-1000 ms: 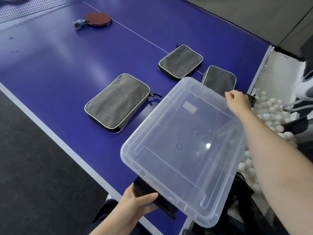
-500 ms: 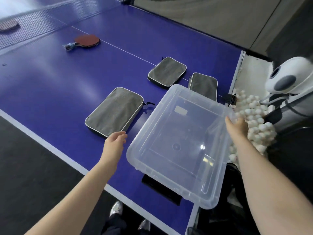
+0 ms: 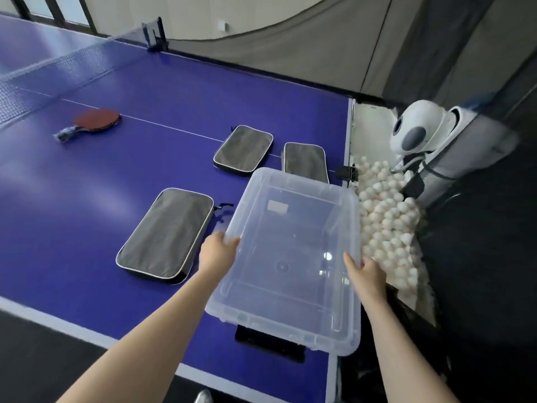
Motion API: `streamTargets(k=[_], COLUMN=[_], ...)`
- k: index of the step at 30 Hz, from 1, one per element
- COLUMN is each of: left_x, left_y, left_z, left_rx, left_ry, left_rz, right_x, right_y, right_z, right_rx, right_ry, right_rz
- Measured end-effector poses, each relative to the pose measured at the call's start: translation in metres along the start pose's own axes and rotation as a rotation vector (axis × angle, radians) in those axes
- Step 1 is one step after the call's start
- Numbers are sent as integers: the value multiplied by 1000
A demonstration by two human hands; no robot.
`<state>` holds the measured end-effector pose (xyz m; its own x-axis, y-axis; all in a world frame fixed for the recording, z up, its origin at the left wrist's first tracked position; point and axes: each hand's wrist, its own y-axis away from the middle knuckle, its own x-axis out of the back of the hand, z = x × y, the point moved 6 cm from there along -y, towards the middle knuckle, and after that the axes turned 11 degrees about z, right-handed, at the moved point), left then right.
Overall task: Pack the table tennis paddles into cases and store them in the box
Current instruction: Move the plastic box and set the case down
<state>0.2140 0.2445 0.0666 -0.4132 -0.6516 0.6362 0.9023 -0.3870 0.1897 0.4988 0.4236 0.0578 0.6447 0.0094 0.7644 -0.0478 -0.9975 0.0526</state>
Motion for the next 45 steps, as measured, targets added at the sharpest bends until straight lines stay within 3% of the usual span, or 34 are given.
streamTargets(k=[16,28,35,40,45], left_x=[18,80,145,219,286], left_y=[0,-45,-137,-234,-321], left_z=[30,45,0,-58,-138], left_rx=[-140,-140,-101,-124,-52], left_ry=[56,213,267,232,181], left_rz=[64,173,203,248,219], right_x=[16,18,-51,-149,-259], right_y=[9,4,34,82,146], right_z=[-23,-123,-212,-290,-343], right_rx=[73,204,275,297,204], right_ry=[87,65,6,-40,-36], right_rz=[136,217,163,65,-91])
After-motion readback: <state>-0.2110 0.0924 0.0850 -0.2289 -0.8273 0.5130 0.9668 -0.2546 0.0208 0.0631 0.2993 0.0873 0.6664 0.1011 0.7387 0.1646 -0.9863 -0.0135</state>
